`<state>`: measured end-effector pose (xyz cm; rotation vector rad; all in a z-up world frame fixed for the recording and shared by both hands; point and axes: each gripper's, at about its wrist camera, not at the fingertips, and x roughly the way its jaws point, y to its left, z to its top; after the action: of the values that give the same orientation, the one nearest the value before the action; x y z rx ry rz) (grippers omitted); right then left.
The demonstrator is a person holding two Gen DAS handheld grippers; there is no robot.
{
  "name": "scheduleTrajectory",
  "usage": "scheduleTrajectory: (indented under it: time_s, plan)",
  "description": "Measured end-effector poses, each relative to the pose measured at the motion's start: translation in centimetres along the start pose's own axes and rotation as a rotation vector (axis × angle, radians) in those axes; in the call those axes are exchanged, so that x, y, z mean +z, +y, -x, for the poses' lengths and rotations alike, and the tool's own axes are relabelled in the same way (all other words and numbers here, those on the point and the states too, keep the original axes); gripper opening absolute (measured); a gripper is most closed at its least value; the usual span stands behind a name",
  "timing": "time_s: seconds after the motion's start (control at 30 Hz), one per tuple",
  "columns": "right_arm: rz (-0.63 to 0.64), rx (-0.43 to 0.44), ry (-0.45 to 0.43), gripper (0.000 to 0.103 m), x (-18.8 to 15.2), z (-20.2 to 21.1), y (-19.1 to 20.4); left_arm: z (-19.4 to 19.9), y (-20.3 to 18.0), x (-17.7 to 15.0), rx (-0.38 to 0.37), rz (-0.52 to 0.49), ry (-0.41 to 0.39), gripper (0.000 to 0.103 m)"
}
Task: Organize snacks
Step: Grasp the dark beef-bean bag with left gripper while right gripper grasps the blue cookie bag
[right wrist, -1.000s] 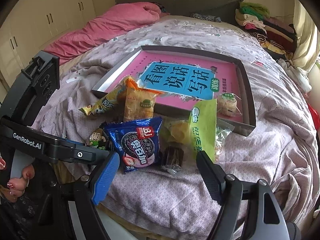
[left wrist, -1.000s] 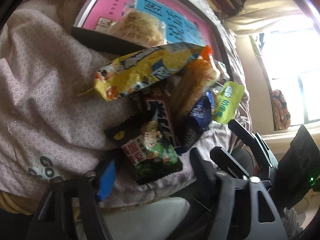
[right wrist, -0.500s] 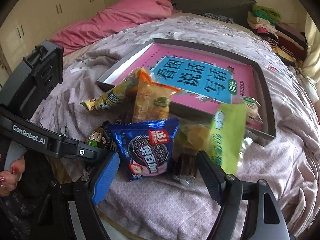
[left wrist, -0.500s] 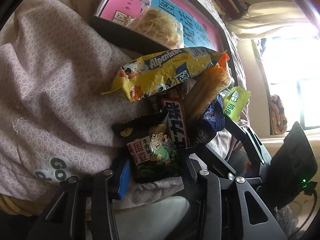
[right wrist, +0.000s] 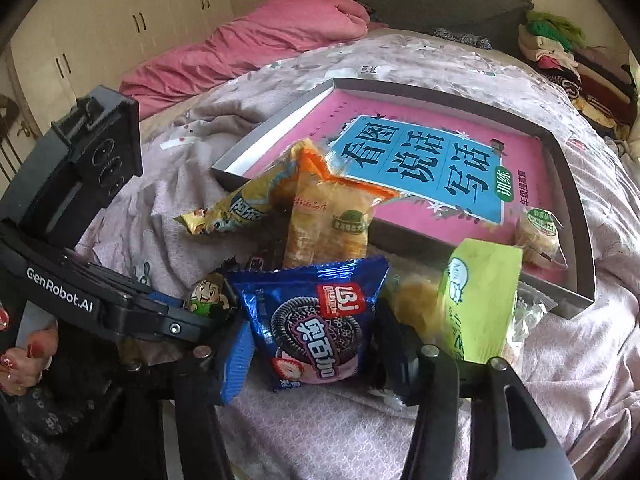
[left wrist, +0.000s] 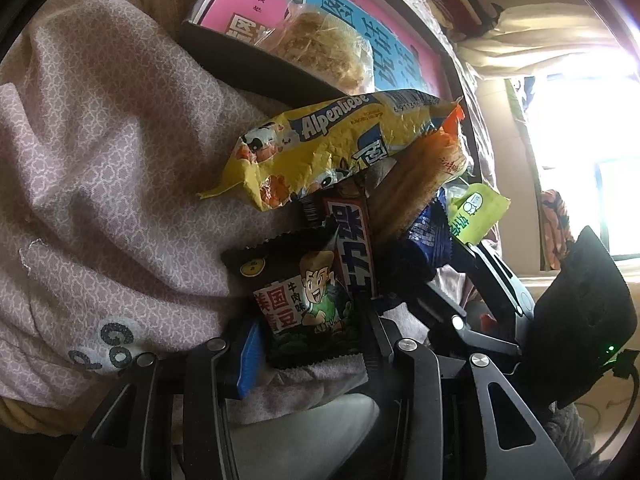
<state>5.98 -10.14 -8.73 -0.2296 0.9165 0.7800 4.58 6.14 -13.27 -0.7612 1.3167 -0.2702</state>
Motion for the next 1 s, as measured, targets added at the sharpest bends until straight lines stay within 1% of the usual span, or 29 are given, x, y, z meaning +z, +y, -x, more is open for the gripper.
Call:
scheduleTrajectory:
  time_s: [0.03, 0.27, 0.43, 0.53, 0.67, 1.0]
  plan:
    - [-0.007, 0.003, -0.003, 0.051, 0.0, 0.1, -0.1, -0.1, -0.1, 0.0, 0.003, 0.0, 0.0, 0.044]
    - [-0.049, 0.015, -0.053, 0.051, -0.1, 1.9, -0.7, -1.0, -0.9, 0.5, 0.025, 0.002, -0.001, 0.043]
    - [-0.069, 0.023, -0.079, 0.051, 0.0, 2.8, -0.8, -1.2, -1.6, 0.7, 0.039, -0.018, -0.002, 0.038]
    - [-0.069, 0.024, -0.093, 0.051, 0.1, 3.4, -0.7, -0.6, -1.9, 0.4, 0.049, -0.041, -0.012, 0.035]
    - [-0.071, 0.022, -0.111, 0.051, 0.0, 4.1, -0.7, 0.3, -2.8, 0.2, 0.06, -0.078, -0.037, 0.035]
    - [-0.087, 0.013, -0.159, 0.051, 0.2, 5.7, -0.8, 3.3, -5.2, -0.5, 0.034, -0.144, -0.114, 0.035]
